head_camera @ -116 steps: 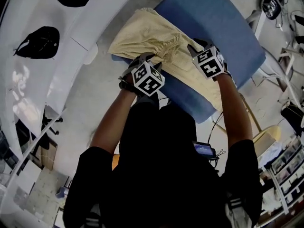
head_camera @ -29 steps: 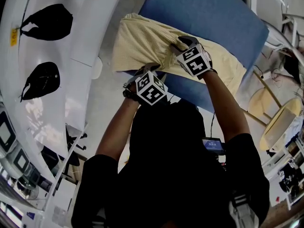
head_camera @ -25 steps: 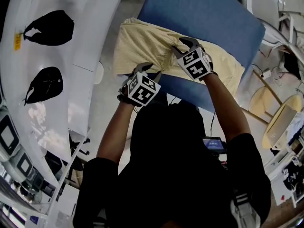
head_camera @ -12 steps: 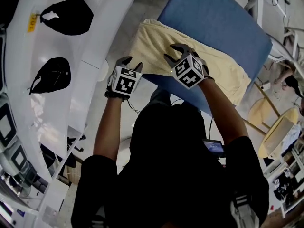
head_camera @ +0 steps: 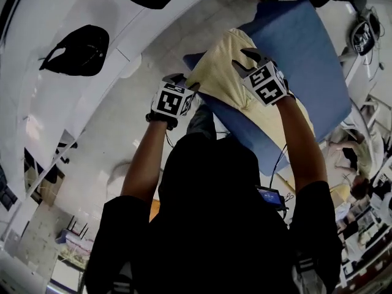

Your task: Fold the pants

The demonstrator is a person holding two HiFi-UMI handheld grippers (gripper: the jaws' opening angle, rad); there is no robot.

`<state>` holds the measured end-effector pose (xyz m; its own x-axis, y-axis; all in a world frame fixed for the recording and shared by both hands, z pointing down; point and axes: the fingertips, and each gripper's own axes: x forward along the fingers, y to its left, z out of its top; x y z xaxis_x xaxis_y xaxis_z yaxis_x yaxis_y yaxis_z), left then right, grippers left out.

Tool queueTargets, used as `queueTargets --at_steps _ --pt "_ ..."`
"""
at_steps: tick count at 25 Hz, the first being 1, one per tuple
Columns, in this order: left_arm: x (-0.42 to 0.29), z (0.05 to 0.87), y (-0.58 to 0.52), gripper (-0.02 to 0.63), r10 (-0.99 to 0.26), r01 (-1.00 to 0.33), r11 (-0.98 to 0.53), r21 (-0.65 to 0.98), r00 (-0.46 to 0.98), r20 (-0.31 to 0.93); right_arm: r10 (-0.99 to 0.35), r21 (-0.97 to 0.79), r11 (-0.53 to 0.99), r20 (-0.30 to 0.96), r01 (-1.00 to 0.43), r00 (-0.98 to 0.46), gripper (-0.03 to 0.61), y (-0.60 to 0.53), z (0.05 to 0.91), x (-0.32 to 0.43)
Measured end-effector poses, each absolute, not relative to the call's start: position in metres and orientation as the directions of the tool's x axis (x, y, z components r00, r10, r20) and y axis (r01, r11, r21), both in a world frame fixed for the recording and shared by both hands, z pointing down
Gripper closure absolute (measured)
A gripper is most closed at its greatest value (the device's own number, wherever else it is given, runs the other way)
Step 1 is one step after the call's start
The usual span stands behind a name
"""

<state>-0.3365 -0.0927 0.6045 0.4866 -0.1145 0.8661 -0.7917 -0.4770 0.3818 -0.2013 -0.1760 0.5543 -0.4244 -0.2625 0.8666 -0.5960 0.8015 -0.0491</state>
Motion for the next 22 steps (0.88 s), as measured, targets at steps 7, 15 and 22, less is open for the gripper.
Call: queueTargets --at_steps 7,15,22 --pt "-0.326 0.619 -0.089 0.356 -0.064 -0.758 -0.383 0.528 0.592 0.804 -0.22 -0.05 0.83 0.886 -0.556 -0.407 0.41 -0.189 0.564 -0.201" --pt "-0.31 0.593 -0.099 0.56 -0.109 -0.723 -0.532 0.441 0.575 0.81 -0.124 -0.143 0.843 0.886 -0.519 -0.446 0.427 -0.17 0.571 -0.209" --pt "-0.287 0.554 -0.094 0.569 -0.139 -0.669 -0.629 0.396 0.598 0.789 -0.134 -0.084 0.848 0.921 -0.524 -0.365 0.433 -0.138 0.601 -0.198"
